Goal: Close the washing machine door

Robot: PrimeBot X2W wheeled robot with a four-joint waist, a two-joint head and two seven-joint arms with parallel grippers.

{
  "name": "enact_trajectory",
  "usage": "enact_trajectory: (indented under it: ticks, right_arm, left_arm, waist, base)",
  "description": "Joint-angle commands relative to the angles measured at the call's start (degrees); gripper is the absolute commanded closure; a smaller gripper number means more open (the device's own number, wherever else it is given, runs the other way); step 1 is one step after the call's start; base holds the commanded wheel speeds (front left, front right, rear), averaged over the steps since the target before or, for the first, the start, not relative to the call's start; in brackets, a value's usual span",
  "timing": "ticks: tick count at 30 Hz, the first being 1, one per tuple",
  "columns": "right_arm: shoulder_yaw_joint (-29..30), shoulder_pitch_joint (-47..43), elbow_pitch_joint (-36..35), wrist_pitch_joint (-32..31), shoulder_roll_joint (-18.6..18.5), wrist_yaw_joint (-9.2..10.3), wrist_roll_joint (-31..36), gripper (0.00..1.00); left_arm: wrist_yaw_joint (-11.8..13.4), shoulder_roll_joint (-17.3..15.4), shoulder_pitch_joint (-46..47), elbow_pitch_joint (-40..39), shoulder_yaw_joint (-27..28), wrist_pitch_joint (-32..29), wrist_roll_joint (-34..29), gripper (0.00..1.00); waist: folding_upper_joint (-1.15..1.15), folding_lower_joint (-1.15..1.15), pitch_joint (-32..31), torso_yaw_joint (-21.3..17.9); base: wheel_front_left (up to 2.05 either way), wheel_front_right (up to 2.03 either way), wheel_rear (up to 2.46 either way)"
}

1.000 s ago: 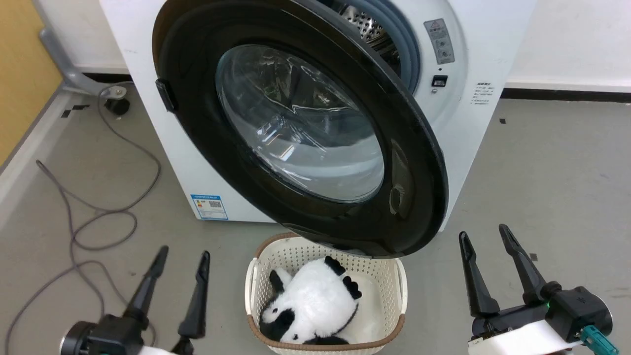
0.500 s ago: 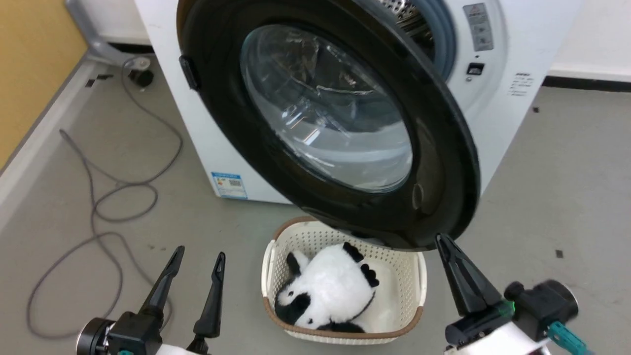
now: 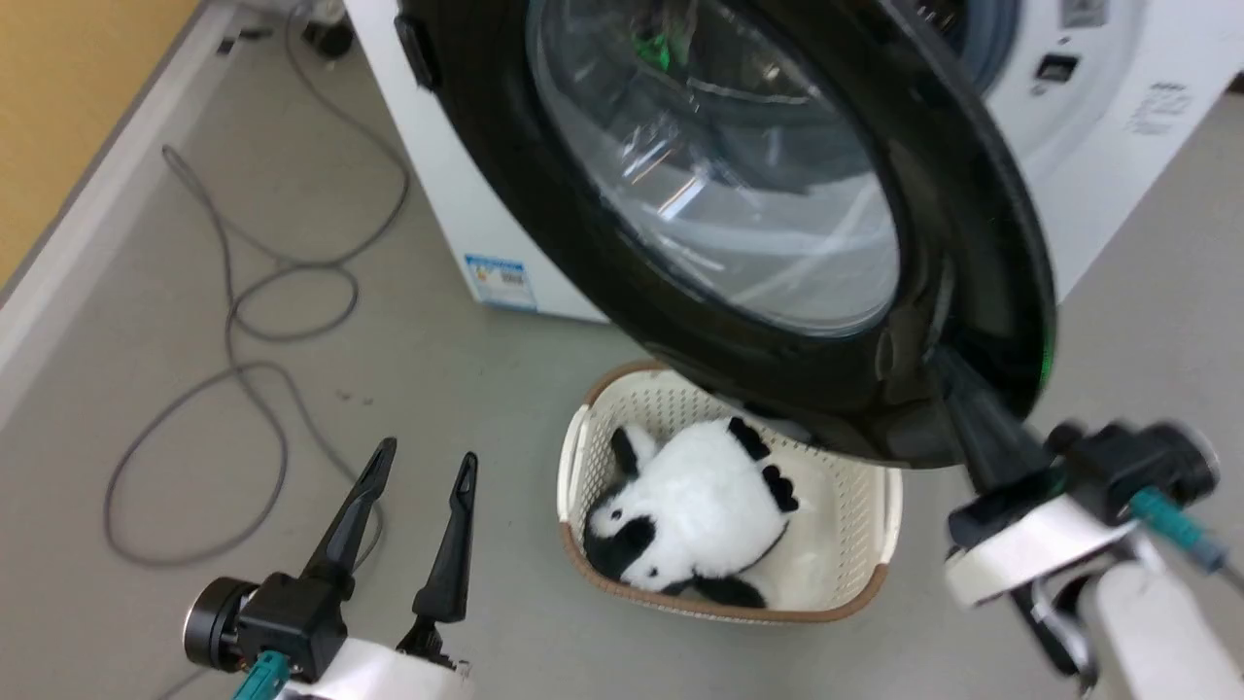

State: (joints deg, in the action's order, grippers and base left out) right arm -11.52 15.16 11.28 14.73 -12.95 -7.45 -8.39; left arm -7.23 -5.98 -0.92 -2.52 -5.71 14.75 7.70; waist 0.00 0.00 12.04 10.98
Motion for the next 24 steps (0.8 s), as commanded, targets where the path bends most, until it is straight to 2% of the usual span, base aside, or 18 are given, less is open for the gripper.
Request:
enact_trajectory:
  ticks: [1,16,24]
  right_arm:
    - [0.91,2.51,0.89,0.19,-0.87,-0.03,-0.03,1.00]
    - [5.98,23.38,5.63,-5.49,-11.56,-0.03,-3.36,1.00]
    - [7.24,34.59,10.87,-9.13,-15.54,-0.03,-5.14,1.00]
  left_arm:
    - [-0.23,0.29,1.24,-0.05,-0.17,0.25,0.39,0.00]
    - [-0.25,1.66,8.00,-0.52,-2.45,0.25,1.91,0.00]
    - [-0.25,2.29,10.28,-0.04,-2.94,0.25,2.65,0.00]
  waist:
    - [0.00,0.00,2.13,1.34]
    - [0.00,0.00,14.28,5.00]
    - [0.00,0.00,17.60,6.15]
  base:
    - [0.00,0.00,0.00]
    - [0.00,0.00,0.00]
    - [0.00,0.00,0.00]
